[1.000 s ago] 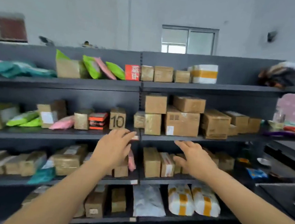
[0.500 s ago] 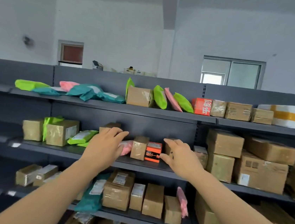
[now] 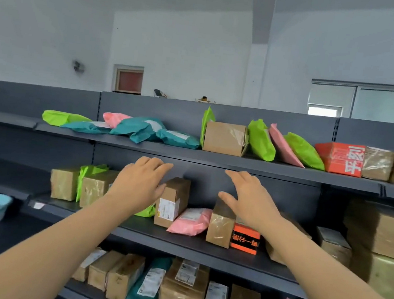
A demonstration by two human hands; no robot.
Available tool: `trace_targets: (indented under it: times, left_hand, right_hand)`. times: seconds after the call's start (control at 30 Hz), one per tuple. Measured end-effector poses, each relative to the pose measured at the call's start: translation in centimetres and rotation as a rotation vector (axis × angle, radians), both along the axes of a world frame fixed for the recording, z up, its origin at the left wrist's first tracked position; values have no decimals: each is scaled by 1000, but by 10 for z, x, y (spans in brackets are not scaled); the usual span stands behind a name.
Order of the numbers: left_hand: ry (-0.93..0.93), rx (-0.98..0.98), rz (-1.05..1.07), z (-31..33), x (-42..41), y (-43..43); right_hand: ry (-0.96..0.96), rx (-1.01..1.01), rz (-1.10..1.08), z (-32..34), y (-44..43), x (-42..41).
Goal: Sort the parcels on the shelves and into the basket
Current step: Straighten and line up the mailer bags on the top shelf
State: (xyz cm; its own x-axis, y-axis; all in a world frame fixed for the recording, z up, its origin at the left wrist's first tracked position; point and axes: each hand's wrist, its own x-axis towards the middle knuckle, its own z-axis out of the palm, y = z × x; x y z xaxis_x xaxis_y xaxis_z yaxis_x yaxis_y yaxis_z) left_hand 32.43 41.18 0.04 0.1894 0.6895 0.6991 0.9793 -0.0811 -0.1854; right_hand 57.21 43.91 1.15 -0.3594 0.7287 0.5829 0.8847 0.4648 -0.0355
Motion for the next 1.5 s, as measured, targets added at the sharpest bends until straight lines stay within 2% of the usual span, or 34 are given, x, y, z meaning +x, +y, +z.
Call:
trace_targets:
  times: [0.13,0.37,0.53,0.67,0.73,0.83,0.97,1.23,1.4,1.5]
  left_hand:
    - [19,69,-18,28,-2,59]
    - [58,135,-59,67,-21,143]
    - [101,153,-118,79,-43,187]
    - [156,156,-243,82,-57,219]
    - [173,91,-267,86,-63,233]
    - [274,-30,-217,95,-75,250]
    - [319,-48,-182,102,-106,265]
    - [201,-32,-328,89,-136,287]
    - [186,-27,-356,88,-137,293]
    - [192,-52,-358,89,-139,292]
  right_hand:
    - [31,161,15,34,59,-13]
    - [78,313,35,82,137,-44]
    - [7,395,-68,91,167,-66]
    - [-31,419,-165,95,187,-91]
    - [-51,421,-220,99,196,-105]
    - [-45,381,-328,108,212,-126]
    - [30,267,-493,121,237,-147]
    - [47,228,-776,143,266,-178]
    - [52,192,-849,144,282,-189]
    - [101,277,-828,143,290,-186]
